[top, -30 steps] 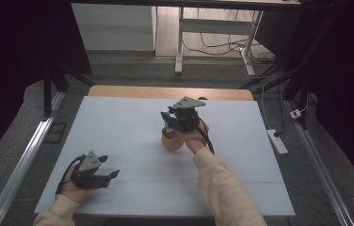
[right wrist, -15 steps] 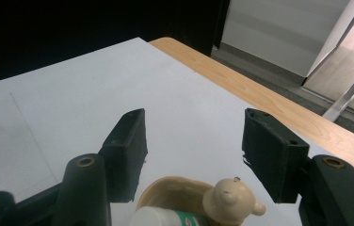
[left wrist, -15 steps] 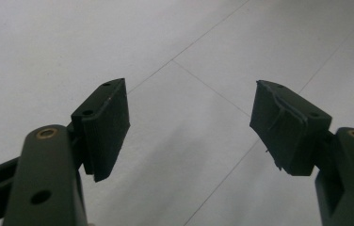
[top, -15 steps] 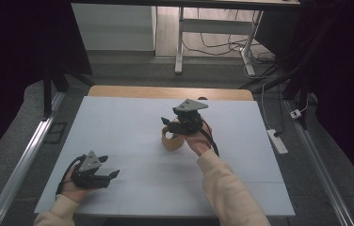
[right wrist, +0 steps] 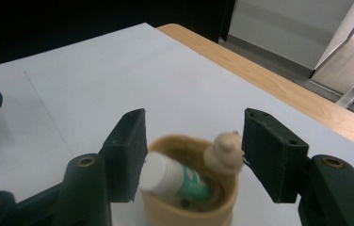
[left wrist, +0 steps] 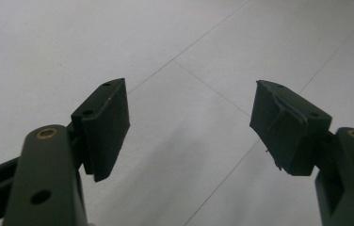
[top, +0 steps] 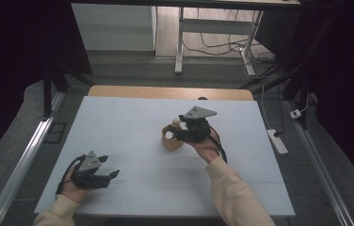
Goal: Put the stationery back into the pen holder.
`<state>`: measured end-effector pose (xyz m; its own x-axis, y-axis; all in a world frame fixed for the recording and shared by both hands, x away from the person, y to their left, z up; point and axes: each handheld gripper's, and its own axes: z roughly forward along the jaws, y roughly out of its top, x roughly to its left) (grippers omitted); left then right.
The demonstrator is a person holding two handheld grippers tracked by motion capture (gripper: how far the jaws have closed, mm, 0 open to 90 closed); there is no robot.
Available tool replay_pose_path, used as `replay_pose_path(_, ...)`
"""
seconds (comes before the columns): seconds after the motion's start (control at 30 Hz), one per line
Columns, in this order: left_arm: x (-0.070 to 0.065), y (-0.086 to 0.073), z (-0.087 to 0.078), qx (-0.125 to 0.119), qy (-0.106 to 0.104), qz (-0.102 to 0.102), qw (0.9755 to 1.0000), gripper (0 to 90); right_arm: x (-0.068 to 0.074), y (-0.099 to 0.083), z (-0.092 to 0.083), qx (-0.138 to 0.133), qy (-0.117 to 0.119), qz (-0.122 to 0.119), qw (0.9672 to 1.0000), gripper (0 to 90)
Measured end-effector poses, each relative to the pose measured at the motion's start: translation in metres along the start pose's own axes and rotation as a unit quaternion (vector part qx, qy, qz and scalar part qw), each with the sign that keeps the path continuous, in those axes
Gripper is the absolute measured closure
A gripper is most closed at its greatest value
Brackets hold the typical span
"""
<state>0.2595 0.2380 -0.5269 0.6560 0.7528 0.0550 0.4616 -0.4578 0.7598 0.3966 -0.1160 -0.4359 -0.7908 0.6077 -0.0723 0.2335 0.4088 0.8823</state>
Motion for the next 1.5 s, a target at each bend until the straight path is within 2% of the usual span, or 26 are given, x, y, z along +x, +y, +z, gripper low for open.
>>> replay_pose_path(0.5,0.000,0.000,0.000,-0.001,0.000,0.000,1.0000,28.0,-0.011,-0.043,-0.046,0.020,-0.015,0.001,0.9997,40.4)
replay_pose_path(1.07,0.000,0.001,-0.001,-0.006,0.003,-0.004,1.0000,28.0,-0.034,-0.105,-0.096,0.054,-0.040,0.030,0.9973,40.3)
replay_pose_path(1.27,0.000,0.001,-0.001,-0.007,0.004,-0.005,1.0000,28.0,-0.040,-0.121,-0.108,0.069,-0.055,0.030,0.9956,40.2)
replay_pose_path(1.5,0.000,0.001,-0.001,-0.008,0.004,-0.005,0.9999,28.0,-0.041,-0.133,-0.115,0.077,-0.057,0.031,0.9949,40.1)
